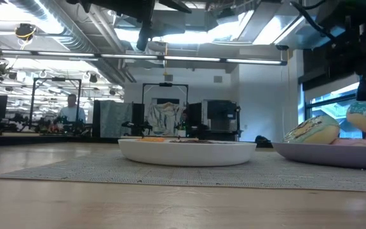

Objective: Pick & Place donuts
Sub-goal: Put the large blue donut on the purple plate, then return to Home Position

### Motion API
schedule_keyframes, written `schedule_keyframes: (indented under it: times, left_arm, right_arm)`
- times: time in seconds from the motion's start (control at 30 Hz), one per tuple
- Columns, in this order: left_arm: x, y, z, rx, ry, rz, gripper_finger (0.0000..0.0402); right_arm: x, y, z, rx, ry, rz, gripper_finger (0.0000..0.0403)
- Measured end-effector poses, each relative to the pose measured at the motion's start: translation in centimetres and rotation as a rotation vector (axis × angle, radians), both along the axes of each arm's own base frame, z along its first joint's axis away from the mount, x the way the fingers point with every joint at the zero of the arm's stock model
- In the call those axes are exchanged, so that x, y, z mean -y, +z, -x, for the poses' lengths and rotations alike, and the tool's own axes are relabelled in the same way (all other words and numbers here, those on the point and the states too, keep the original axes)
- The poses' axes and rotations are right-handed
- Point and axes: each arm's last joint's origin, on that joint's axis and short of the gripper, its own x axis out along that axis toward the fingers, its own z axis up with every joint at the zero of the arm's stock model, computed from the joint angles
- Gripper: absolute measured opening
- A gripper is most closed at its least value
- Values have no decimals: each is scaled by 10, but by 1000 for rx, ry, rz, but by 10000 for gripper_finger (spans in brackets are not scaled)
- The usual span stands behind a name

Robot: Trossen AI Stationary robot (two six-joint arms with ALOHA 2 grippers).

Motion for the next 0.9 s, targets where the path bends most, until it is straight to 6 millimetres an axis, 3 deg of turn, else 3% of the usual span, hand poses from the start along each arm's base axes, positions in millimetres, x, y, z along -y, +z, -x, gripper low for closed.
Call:
schedule_keyframes:
  times: [0.2, 0.53, 0.9]
  left_arm:
    - [0, 0, 0, 0, 0, 0, 214]
    - [0, 0, 0, 0, 0, 0, 213]
    - [0, 0, 0, -2, -1, -9, 214]
  right_arm:
    - [0, 0, 0, 0, 2, 10, 50]
    - [1, -1, 0, -5, -18, 46, 146]
    - [4, -3, 5, -54, -39, 116, 165]
